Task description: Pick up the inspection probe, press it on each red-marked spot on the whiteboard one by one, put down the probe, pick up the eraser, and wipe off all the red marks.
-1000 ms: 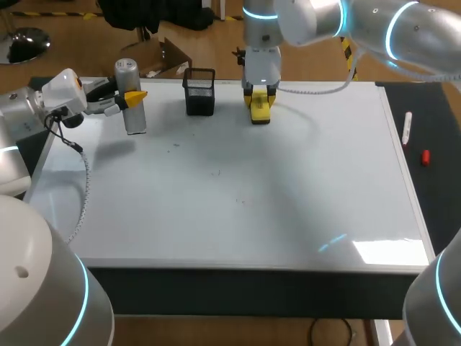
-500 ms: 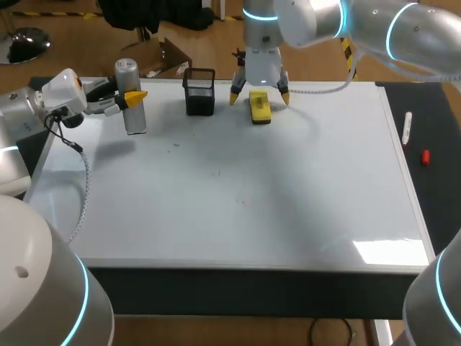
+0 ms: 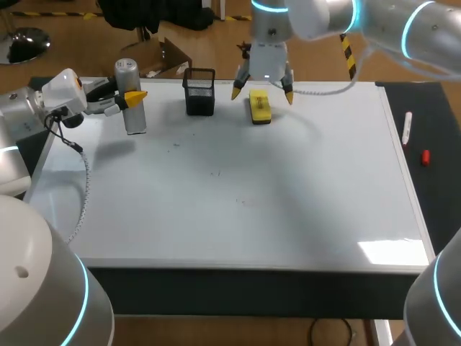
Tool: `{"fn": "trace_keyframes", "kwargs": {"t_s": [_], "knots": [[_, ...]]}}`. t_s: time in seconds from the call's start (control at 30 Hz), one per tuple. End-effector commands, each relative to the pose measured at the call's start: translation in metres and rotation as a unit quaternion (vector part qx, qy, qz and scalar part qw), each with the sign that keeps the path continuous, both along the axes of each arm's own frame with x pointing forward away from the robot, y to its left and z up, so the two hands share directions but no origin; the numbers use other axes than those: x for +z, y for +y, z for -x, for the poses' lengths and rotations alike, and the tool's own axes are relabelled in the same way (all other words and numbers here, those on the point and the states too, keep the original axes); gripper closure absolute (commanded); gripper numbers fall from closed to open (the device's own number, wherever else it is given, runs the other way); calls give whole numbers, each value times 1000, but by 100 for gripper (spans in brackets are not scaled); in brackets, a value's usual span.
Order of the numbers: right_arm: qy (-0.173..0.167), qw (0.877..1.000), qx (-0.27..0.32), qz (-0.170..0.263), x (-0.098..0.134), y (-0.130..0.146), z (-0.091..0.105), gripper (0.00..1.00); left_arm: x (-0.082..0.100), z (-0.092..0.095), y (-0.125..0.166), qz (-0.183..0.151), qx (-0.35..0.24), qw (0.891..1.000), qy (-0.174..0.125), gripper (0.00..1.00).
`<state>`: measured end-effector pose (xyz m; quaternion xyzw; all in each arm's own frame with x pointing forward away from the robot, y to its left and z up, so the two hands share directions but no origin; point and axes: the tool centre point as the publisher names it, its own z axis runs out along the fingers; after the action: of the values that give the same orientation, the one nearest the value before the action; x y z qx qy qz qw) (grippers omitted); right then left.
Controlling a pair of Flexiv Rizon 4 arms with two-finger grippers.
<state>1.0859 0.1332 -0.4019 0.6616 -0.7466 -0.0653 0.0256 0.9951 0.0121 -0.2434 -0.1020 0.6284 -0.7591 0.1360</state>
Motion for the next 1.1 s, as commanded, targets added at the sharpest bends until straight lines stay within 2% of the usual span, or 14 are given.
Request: {"fn": "trace_keyframes", "kwargs": {"t_s": [0.03,0.07,0.1,0.33,0.4,0.6,0.67,0.8,0.83,0.87,0.93,0.97,1.03,1.1], "knots": [[-28,999,-23,-19,39,-24,28,0,1,1,0,0,1,1000,-1,100],[-23,999,-43,-12,44,-27,29,0,1,1,0,0,1,1000,-1,100],[-21,998,-49,-30,50,-30,30,0,1,1,0,0,1,1000,-1,100],[-4,988,-146,-44,89,-60,25,0,1,1,0,0,1,1000,-1,100],[20,982,-185,-44,99,-69,21,0,1,1,0,0,1,1000,-1,100],[32,965,-245,-84,121,-95,10,0,1,1,0,0,1,1000,-1,100],[47,957,-273,-86,128,-102,6,0,1,1,0,0,1,1000,-1,100],[46,947,-297,-113,139,-114,5,0,1,1,0,0,1,1000,-1,100],[57,944,-306,-115,140,-116,4,0,1,1,0,0,1,1000,-1,100],[47,945,-302,-120,143,-118,3,0,1,1,0,0,1,1000,-1,100],[69,938,-319,-117,146,-121,2,0,1,1,0,0,1,1000,-1,100],[61,940,-314,-122,148,-123,1,0,1,1,0,0,1,1000,-1,100],[79,931,-332,-128,150,-129,-1,0,1,1,0,0,1,1000,-1,100],[83,925,-341,-147,155,-135,-1,0,1,1,0,0,1,1000,-1,100]]}}
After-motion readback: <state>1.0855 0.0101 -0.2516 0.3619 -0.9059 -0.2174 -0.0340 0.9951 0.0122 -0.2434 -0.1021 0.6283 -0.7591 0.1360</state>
